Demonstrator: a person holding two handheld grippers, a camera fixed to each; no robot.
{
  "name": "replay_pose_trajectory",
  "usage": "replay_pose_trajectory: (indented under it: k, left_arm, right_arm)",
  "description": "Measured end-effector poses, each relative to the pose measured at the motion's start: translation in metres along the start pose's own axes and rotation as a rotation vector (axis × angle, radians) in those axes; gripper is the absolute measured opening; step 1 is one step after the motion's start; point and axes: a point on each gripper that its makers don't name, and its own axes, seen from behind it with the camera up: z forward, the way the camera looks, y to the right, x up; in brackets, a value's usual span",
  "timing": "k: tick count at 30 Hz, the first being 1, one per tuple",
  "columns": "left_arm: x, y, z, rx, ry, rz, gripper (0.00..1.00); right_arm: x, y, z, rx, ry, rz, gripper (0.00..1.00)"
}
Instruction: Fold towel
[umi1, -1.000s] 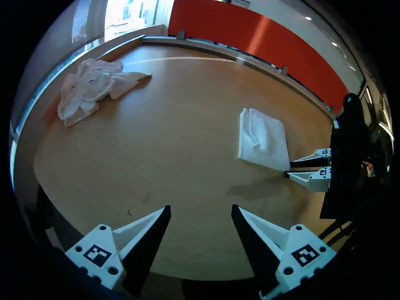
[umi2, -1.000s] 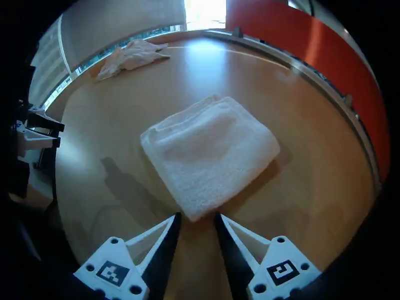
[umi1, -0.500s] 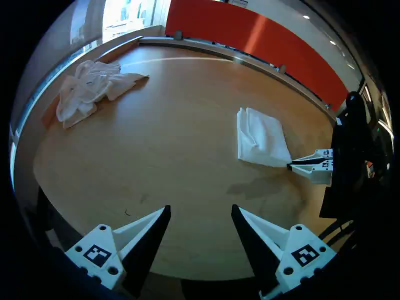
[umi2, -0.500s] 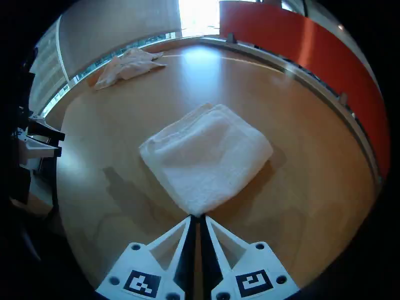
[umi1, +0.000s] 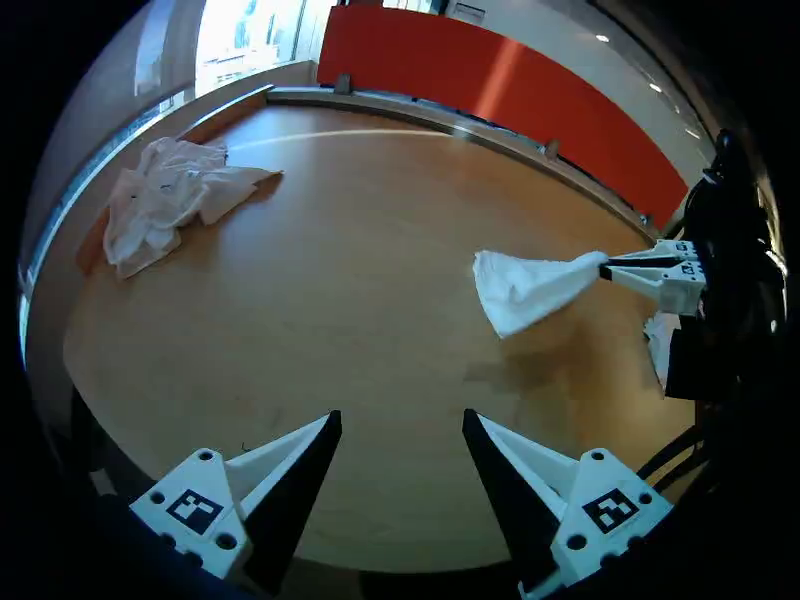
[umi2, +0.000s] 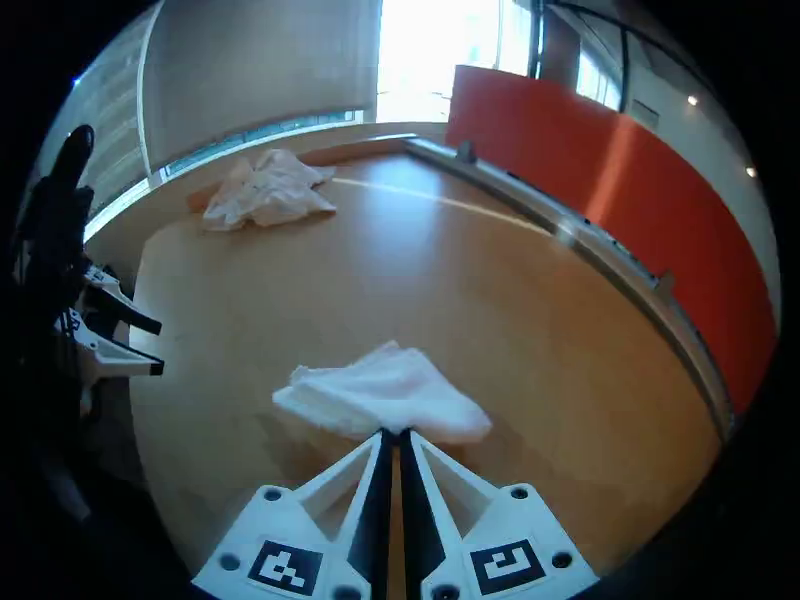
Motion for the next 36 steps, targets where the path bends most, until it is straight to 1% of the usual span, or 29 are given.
replay_pose_trajectory:
  k: [3, 6, 9, 12, 18, 22, 30, 36]
  left_arm:
    - [0.009, 0.006, -0.001, -0.017, 0.014, -0.004, 0.90]
    - [0.016, 0.010, -0.001, -0.025, 0.025, 0.005, 0.90]
    - [0.021, 0.013, 0.000, -0.029, 0.030, 0.023, 0.90]
    - [0.024, 0.017, 0.000, -0.036, 0.032, 0.037, 0.90]
    - [0.029, 0.020, 0.000, -0.045, 0.034, 0.046, 0.90]
    - [0.032, 0.022, 0.001, -0.048, 0.033, 0.053, 0.90]
    - [0.036, 0.027, 0.002, -0.043, 0.029, 0.083, 0.89]
    - [0.036, 0.035, 0.002, -0.045, 0.027, 0.089, 0.90]
  right_arm:
    - [0.021, 0.005, -0.012, -0.005, 0.036, 0.004, 0.05]
    - [0.035, 0.011, -0.024, -0.009, 0.067, 0.012, 0.05]
    - [0.041, 0.019, -0.036, -0.020, 0.082, 0.019, 0.05]
    - [0.039, 0.030, -0.048, -0.038, 0.085, 0.028, 0.05]
    - [0.021, 0.058, -0.075, -0.084, 0.074, 0.057, 0.05]
    - [0.005, 0.082, -0.095, -0.115, 0.068, 0.082, 0.05]
    - [-0.028, 0.143, -0.142, -0.199, 0.046, 0.110, 0.05]
    - [-0.053, 0.189, -0.175, -0.254, 0.016, 0.116, 0.05]
